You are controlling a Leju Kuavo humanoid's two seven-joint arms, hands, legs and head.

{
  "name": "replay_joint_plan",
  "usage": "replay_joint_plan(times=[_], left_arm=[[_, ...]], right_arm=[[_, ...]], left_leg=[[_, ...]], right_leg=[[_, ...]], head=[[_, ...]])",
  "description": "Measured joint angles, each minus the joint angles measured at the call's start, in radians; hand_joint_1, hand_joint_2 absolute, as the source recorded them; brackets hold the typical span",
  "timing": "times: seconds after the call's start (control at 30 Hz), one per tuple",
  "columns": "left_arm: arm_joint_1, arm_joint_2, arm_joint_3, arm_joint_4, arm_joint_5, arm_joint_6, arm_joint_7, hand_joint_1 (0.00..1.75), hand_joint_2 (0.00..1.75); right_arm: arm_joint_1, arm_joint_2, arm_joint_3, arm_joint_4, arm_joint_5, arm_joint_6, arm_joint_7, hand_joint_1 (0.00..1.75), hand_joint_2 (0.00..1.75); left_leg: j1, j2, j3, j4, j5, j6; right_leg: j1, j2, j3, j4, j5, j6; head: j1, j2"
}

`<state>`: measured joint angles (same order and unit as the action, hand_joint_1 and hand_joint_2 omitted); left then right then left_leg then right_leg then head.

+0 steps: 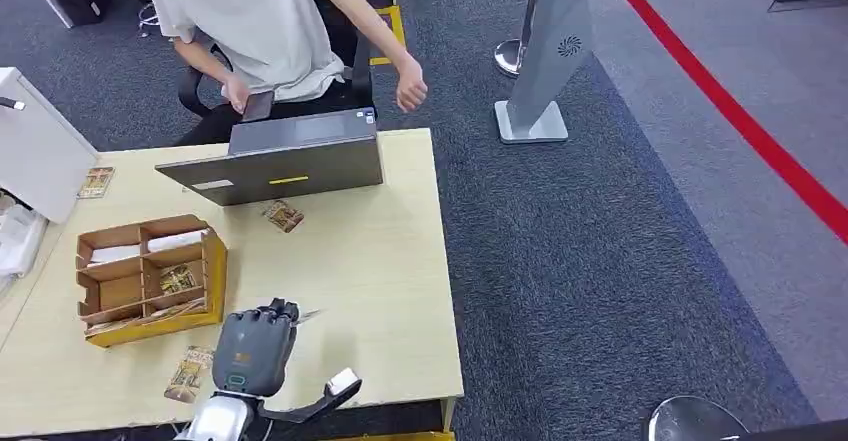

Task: Pass the card to the sensor for recognition and then transmit it.

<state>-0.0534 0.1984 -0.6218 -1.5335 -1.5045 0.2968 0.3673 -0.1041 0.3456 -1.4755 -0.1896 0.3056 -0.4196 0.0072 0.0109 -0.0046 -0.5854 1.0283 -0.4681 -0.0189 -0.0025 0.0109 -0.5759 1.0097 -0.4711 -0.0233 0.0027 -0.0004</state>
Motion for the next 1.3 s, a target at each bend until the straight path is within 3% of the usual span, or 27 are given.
replay_joint_plan(times=[0.13, 0.27, 0.53, 0.8, 1.07, 1.2, 1.3], left_arm=[[0.000, 0.010, 0.000, 0.015, 0.000, -0.028, 0.090, 1.75, 1.75], [0.000, 0.054, 0.000, 0.032, 0.000, -0.066, 0.189, 1.75, 1.75], [0.025, 0.129, -0.001, 0.041, 0.000, -0.100, 0.259, 1.75, 1.75], [0.067, 0.186, -0.001, 0.041, 0.000, -0.108, 0.288, 1.75, 1.75], [0.102, 0.210, 0.004, 0.041, 0.000, -0.059, 0.285, 1.75, 1.75], [0.089, 0.246, 0.006, 0.030, 0.000, -0.048, 0.286, 1.75, 1.75], [0.062, 0.287, 0.021, 0.003, 0.000, -0.048, 0.239, 1.75, 1.75]], right_arm=[[0.000, 0.000, 0.000, 0.000, -0.001, -0.003, 0.008, 0.00, 0.00], [0.000, 0.000, 0.000, 0.000, -0.005, -0.008, 0.011, 0.00, 0.00], [0.000, 0.001, 0.000, 0.000, -0.018, -0.010, 0.017, 0.00, 0.00], [0.000, 0.001, 0.000, 0.000, -0.018, -0.012, 0.020, 0.00, 0.00], [0.000, 0.001, 0.000, 0.000, -0.026, -0.019, 0.021, 0.00, 0.00], [0.000, 0.001, 0.000, 0.000, -0.034, -0.020, 0.018, 0.00, 0.00], [0.000, 0.001, 0.000, 0.000, -0.031, -0.020, 0.017, 0.00, 0.00]], left_leg=[[0.000, 0.000, 0.000, 0.000, 0.000, 0.000], [0.000, 0.000, 0.000, 0.000, 0.000, 0.000], [0.000, 0.000, 0.000, -0.001, 0.000, 0.000], [0.000, 0.000, 0.000, -0.001, 0.000, 0.000], [0.000, -0.001, 0.000, -0.001, 0.000, 0.000], [0.000, -0.001, 0.001, -0.001, 0.000, 0.000], [0.000, -0.002, 0.001, -0.001, 0.001, 0.000]], right_leg=[[0.000, 0.000, 0.000, 0.000, 0.000, 0.000], [0.000, 0.000, 0.000, 0.000, 0.000, 0.000], [0.000, 0.001, 0.000, 0.000, 0.000, 0.000], [0.000, 0.000, 0.001, 0.000, -0.001, 0.001], [0.000, -0.002, 0.001, 0.000, -0.001, 0.001], [0.000, -0.002, 0.001, 0.000, -0.001, 0.001], [0.000, -0.002, 0.001, 0.000, -0.001, 0.000]], head=[[0.000, 0.000], [0.000, 0.000], [0.000, 0.000], [0.000, 0.000], [0.000, 0.000], [0.000, 0.000], [0.000, 0.000]])
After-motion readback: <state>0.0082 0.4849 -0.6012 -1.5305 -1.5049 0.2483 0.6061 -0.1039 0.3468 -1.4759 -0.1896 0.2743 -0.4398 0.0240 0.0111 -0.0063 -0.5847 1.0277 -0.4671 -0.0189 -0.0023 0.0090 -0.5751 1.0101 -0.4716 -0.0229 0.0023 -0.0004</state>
